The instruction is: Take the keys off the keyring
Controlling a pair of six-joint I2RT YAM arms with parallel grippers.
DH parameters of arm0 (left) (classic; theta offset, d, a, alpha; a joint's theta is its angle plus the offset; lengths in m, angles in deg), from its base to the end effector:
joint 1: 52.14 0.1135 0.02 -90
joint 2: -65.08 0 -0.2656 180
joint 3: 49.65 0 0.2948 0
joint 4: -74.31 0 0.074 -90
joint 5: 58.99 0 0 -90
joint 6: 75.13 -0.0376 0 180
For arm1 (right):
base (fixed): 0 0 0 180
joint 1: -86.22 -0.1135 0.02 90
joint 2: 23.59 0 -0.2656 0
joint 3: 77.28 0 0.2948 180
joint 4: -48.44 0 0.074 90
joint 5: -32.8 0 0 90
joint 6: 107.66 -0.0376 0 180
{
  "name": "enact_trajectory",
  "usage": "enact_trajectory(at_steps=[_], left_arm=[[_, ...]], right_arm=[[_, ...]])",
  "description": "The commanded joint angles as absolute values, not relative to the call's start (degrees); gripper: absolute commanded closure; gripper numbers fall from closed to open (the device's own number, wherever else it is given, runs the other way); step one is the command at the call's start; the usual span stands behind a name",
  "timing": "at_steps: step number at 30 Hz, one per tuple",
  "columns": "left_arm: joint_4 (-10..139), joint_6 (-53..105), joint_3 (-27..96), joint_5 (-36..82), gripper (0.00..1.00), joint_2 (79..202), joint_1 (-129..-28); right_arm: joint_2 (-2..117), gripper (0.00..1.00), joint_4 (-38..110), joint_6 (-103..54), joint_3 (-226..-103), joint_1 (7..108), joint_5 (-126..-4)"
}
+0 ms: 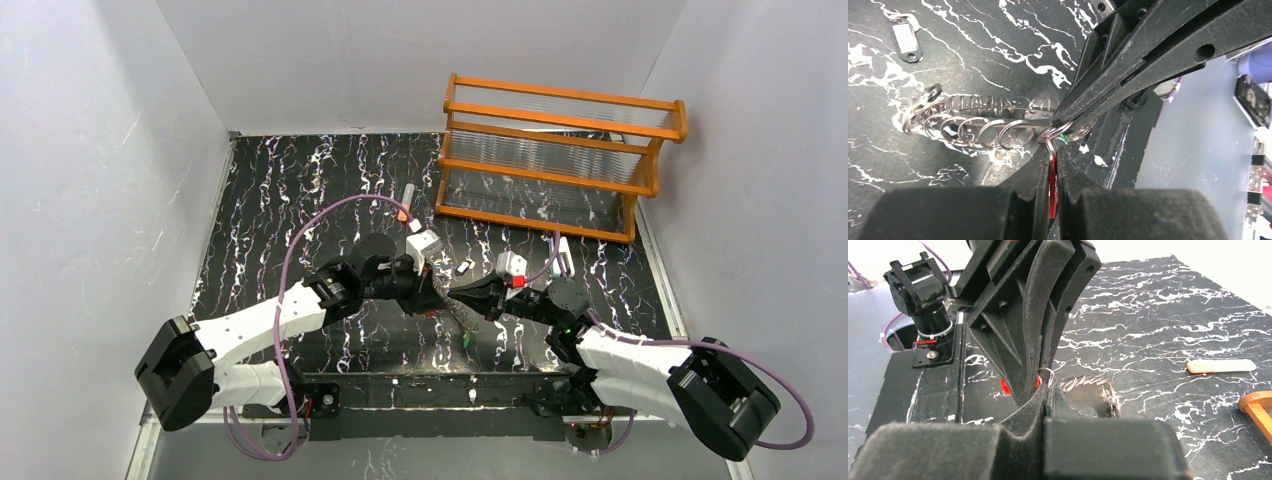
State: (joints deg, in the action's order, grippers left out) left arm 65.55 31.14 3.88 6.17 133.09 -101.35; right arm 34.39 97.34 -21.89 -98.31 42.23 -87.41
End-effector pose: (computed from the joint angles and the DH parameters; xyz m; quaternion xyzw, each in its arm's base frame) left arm 0.1875 -0.2415 0.2434 0.3447 0.7485 -0.4417 0.3548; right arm 0.1444 0.1657 0.1835 -0.3971 0.5028 0.4561 0.6176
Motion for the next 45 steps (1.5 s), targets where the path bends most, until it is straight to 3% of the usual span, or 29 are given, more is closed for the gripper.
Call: enact_trajectory(at_steps=[1, 5, 8, 16, 23, 35, 45], left_arm=[[69.3, 35.9, 0.2, 5.9, 0.98, 133.0, -100.6], [74.0, 42.9, -3.0, 6.8, 0.92, 132.7, -100.0], [80.1, 50.2, -7.1, 6.2, 0.8, 131.9, -98.6], [94.2, 63.2, -14.1, 7.4, 0.62, 125.8, -96.5], [98.1, 63.9, -16.5, 8.2, 0.55, 121.8, -96.4], [97.5, 61.9, -16.6, 8.1, 0.46, 117.3, -96.4], [97.4, 62.9, -15.5, 9.2, 0.58, 119.7, -96.3]], right_arm=[[34.1, 0.99, 116.3, -25.7, -99.2, 41.7, -88.7], [34.6, 0.99, 118.5, -26.2, -98.7, 41.7, -88.5], [34.5, 0.99, 119.1, -26.3, -98.5, 41.7, -88.7], [34.7, 0.99, 118.8, -25.6, -97.8, 41.7, -88.5], [35.7, 0.99, 119.4, -25.9, -97.3, 41.7, -88.5], [35.6, 0.99, 118.5, -25.7, -97.6, 41.7, -88.0], [35.6, 0.99, 118.4, -25.9, -97.7, 41.7, -88.3]])
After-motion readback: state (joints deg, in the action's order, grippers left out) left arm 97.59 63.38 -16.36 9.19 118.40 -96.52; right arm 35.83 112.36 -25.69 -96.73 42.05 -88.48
